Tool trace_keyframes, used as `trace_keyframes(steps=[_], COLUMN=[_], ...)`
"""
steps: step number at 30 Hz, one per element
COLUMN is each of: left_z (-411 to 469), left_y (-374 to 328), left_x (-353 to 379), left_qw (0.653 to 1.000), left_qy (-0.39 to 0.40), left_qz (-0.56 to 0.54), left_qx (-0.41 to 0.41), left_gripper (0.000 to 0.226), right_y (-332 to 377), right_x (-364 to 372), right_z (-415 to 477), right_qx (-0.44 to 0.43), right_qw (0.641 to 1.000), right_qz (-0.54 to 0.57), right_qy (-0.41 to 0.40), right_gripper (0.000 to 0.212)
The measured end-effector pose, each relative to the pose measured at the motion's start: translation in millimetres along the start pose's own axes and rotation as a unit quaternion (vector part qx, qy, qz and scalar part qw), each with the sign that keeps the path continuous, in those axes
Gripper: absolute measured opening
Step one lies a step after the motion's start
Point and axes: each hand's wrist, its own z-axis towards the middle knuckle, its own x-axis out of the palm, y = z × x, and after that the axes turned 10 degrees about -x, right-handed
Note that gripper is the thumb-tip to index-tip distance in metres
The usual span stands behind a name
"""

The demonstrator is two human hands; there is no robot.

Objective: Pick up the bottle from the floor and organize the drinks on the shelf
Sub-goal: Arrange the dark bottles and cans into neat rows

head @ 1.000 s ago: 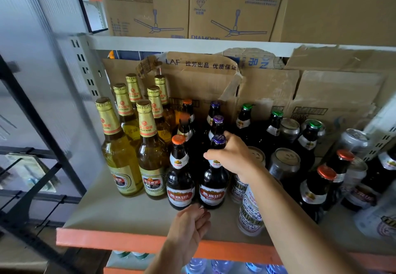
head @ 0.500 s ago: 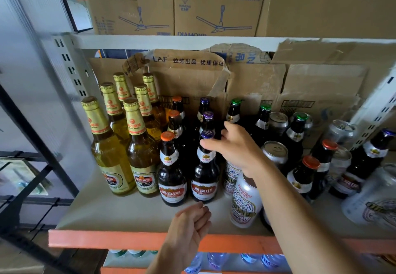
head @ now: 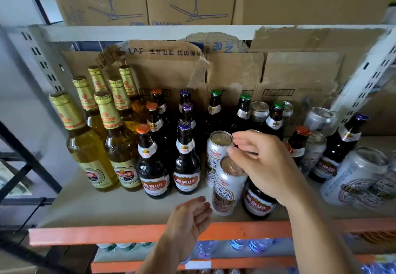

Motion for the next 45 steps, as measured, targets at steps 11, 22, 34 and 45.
trace_keyframes(steps=[11, 22, 34, 45], left_z=[-17, -21, -30, -32], left_y=[30, 44, 44, 26], left_x=[22, 43, 43, 22], left_qw=[0.993, 0.99, 0.991, 0.999], left_qy=[0.037, 0.055, 0.064, -0.001], left_qz=[0.089, 0.101, 0.09, 0.03], left_qx=[-0.062, -0.082, -0.081, -0.045], left_gripper=[0.021, 0.023, 0.028, 0.018], right_y=[-18, -26, -29, -22], right_x=[-39, -35, 0, 36], right_z=[-30, -48, -59, -35], right_qx=[-0.022, -0.001, 0.058, 0.054], right_qw=[0.949, 0.961, 0.996, 0.996], right_qz=[0.18, 0.172, 0.063, -0.071], right_qy=[-0.258, -0.217, -0.036, -0.008], right_gripper=[0.02, 0.011, 0.021, 0.078])
